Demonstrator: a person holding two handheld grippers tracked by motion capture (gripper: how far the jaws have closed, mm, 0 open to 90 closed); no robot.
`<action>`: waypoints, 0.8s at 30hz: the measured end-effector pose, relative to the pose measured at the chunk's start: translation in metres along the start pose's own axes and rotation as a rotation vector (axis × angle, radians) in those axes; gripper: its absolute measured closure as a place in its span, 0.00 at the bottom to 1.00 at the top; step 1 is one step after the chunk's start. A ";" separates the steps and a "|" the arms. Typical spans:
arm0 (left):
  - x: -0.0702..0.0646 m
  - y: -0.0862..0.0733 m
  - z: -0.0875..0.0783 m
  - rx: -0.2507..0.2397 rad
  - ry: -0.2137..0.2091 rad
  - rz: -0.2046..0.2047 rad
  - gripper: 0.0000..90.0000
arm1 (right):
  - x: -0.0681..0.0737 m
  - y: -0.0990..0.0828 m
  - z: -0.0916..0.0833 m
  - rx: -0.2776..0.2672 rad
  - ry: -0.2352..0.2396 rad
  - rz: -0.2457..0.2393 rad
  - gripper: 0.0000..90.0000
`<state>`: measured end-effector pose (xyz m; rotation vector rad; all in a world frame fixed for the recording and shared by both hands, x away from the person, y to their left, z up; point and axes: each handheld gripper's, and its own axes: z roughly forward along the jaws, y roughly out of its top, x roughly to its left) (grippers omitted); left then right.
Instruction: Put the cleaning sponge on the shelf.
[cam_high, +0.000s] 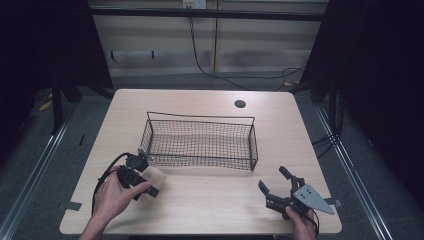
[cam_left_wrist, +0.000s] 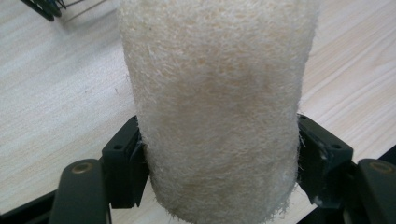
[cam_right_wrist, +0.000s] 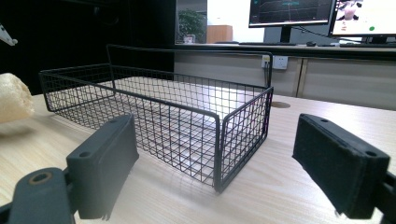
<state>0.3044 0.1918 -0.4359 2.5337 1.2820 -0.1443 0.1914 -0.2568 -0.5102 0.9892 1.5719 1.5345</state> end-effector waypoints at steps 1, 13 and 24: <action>-0.001 0.000 -0.001 -0.005 -0.002 0.003 0.32 | 0.000 0.000 0.000 0.000 0.002 0.000 0.15; -0.001 -0.002 -0.013 -0.038 -0.059 -0.006 0.32 | 0.000 0.000 0.000 -0.001 -0.001 0.001 0.15; 0.000 -0.008 -0.033 -0.085 -0.108 0.009 0.32 | 0.000 0.000 0.000 -0.001 0.000 0.000 0.15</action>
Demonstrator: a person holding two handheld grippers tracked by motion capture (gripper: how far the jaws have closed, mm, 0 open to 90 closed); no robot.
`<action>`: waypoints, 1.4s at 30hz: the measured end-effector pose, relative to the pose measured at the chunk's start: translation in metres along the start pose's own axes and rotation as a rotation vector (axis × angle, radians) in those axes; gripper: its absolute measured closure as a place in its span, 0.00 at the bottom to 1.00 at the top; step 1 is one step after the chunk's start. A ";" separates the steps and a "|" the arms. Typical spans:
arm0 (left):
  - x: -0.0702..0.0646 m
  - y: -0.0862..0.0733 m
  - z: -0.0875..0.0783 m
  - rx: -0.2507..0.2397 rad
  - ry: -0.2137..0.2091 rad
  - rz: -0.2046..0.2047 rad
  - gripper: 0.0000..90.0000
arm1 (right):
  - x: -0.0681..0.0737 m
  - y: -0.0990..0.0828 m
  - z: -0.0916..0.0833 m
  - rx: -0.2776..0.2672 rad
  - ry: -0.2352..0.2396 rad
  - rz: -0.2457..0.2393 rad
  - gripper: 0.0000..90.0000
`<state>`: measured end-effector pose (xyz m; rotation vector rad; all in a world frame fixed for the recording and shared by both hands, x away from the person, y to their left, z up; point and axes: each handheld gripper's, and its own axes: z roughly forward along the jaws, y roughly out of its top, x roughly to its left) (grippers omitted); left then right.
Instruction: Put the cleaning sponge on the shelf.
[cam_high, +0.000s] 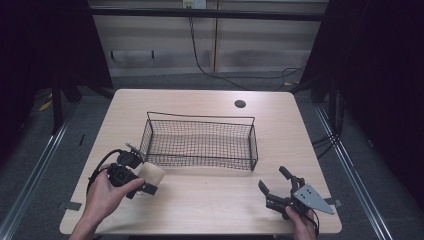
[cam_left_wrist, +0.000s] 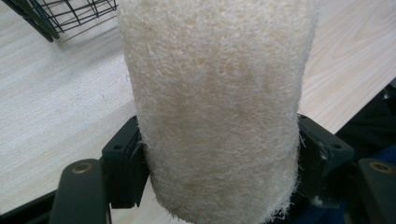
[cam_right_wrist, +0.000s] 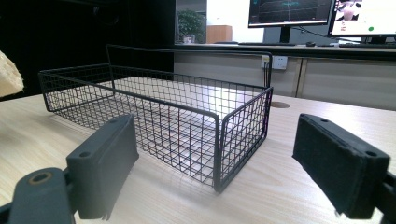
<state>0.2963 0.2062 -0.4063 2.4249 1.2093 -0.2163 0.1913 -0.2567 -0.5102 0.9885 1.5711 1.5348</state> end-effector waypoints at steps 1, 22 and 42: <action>-0.001 0.000 -0.002 -0.004 -0.004 0.001 0.32 | 0.000 0.000 0.000 0.000 -0.002 -0.002 0.15; -0.011 0.011 -0.029 -0.052 -0.047 0.041 0.32 | 0.000 0.000 -0.001 -0.005 -0.013 -0.003 0.15; -0.014 0.046 -0.053 -0.053 -0.008 0.038 0.32 | 0.000 0.000 -0.001 -0.006 -0.012 0.001 0.15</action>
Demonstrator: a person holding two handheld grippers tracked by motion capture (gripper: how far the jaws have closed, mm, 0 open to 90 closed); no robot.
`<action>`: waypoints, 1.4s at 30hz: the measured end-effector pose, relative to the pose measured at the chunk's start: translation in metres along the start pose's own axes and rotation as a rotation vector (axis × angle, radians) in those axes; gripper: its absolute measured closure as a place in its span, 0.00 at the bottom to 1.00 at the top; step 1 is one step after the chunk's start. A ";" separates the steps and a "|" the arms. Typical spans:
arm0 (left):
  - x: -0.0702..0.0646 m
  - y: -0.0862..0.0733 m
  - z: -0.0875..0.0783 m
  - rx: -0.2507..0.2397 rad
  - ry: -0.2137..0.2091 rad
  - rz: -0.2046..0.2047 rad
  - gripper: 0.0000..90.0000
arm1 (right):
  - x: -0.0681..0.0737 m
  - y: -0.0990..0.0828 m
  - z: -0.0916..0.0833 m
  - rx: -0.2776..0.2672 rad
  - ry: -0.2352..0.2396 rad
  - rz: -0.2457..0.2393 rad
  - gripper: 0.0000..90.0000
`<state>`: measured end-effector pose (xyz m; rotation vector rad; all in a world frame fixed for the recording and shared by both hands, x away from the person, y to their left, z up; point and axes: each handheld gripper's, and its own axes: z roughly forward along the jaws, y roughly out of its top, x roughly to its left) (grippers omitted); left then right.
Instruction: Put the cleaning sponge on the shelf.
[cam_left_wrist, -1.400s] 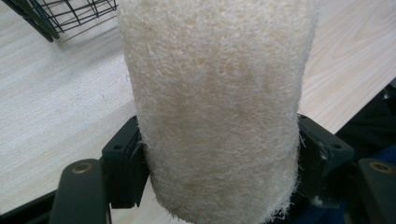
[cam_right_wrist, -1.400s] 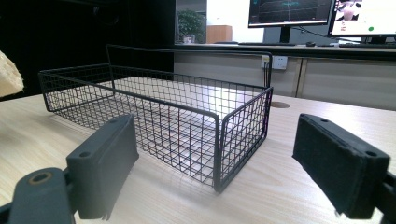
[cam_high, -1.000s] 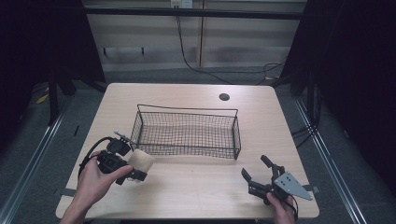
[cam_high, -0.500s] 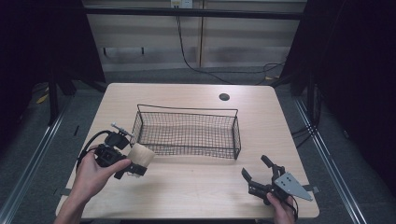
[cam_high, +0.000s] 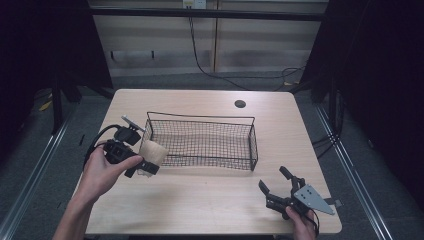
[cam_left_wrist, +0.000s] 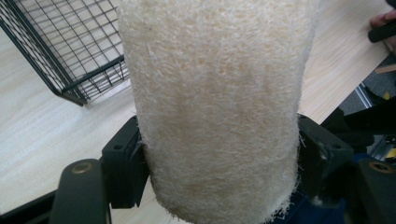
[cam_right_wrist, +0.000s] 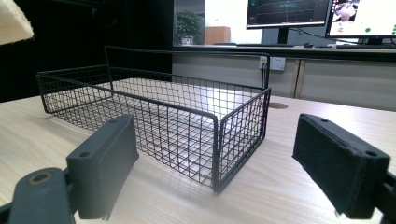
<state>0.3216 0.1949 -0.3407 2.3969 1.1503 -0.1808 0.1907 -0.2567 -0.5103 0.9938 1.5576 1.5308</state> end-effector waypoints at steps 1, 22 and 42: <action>0.000 0.002 -0.001 0.004 0.002 0.001 0.32 | 0.000 0.000 0.000 0.000 0.002 0.001 0.15; -0.003 0.041 -0.001 0.007 0.034 -0.018 0.32 | 0.000 0.000 0.000 -0.001 0.002 0.001 0.15; -0.005 0.077 0.006 0.021 0.094 -0.081 0.32 | 0.000 0.000 0.000 -0.002 0.005 0.000 0.15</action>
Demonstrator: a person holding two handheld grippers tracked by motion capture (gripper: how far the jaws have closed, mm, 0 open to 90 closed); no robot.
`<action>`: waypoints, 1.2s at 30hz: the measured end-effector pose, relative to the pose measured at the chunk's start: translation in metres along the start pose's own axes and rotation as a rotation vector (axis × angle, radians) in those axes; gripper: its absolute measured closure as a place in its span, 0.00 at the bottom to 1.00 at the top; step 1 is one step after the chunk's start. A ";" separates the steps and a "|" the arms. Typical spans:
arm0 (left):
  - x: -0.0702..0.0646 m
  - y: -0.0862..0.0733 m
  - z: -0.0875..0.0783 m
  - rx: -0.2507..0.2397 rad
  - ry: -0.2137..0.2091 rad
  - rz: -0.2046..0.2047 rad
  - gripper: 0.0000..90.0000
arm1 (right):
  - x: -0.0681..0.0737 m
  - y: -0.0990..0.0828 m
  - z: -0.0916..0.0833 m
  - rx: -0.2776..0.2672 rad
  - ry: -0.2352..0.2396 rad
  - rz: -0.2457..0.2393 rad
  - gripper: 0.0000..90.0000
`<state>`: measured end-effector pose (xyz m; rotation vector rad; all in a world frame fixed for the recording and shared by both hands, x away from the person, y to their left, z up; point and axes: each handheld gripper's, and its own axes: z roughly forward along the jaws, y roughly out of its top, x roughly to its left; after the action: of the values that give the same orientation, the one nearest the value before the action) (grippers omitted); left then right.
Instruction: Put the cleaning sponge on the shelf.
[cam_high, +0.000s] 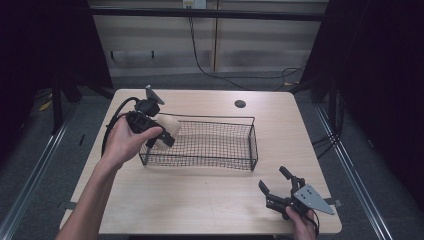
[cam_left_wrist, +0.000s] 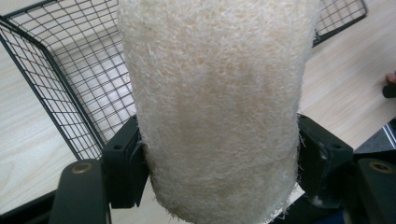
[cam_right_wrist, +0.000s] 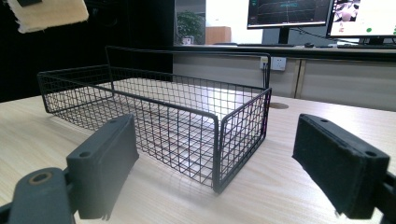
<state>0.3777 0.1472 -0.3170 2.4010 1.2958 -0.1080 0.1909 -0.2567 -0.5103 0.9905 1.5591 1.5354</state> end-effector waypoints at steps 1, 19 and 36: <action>0.001 0.001 0.002 0.006 0.002 -0.007 0.32 | 0.000 0.000 0.000 0.001 0.000 0.000 0.15; 0.025 0.008 0.032 0.041 0.022 -0.157 0.32 | 0.000 0.000 0.000 0.000 0.000 0.001 0.15; 0.041 0.014 0.056 0.087 0.082 -0.250 0.32 | 0.000 0.000 0.000 0.001 0.000 -0.001 0.15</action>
<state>0.4192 0.1504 -0.3744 2.3246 1.6572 -0.1400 0.1909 -0.2570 -0.5103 0.9900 1.5600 1.5346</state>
